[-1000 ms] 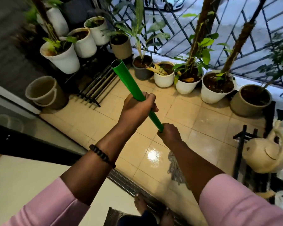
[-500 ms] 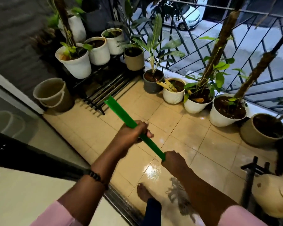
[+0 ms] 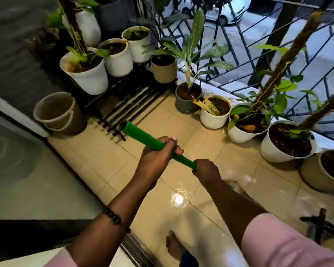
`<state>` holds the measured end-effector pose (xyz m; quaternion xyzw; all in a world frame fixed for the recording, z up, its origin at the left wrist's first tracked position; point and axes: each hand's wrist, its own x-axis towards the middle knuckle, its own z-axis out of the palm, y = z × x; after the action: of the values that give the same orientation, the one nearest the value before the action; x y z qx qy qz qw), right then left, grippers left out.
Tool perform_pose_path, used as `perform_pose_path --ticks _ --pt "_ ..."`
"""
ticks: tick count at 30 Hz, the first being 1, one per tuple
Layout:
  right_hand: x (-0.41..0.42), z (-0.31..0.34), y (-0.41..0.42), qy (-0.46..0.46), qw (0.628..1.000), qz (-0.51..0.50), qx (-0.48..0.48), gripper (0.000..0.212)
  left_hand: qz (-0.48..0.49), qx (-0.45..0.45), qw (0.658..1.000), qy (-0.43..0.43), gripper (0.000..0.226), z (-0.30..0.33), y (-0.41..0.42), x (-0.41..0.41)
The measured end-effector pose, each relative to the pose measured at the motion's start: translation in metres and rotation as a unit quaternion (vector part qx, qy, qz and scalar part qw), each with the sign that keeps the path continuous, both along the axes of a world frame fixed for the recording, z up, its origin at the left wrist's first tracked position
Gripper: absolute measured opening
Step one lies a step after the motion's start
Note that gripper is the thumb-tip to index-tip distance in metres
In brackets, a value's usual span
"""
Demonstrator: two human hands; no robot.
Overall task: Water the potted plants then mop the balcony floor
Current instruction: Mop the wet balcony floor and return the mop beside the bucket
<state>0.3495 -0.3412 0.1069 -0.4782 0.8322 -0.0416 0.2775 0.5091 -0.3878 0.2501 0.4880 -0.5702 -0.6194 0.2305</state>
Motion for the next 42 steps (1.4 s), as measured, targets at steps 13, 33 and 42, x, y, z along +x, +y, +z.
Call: perform_pose_path --ticks 13,33,42 --pt "0.084 0.025 -0.163 -0.164 0.976 -0.032 -0.136 0.027 0.082 -0.136 0.976 -0.149 0.033 0.058 -0.116 0.024" --pt "-0.024 0.016 -0.203 -0.024 0.990 0.141 0.005 0.024 0.137 0.008 0.991 -0.001 0.038 0.027 -0.184 -0.019" --pt "-0.033 0.007 -0.315 -0.021 0.987 0.158 -0.029 0.019 0.190 -0.026 0.981 0.005 0.031 0.019 -0.251 -0.038"
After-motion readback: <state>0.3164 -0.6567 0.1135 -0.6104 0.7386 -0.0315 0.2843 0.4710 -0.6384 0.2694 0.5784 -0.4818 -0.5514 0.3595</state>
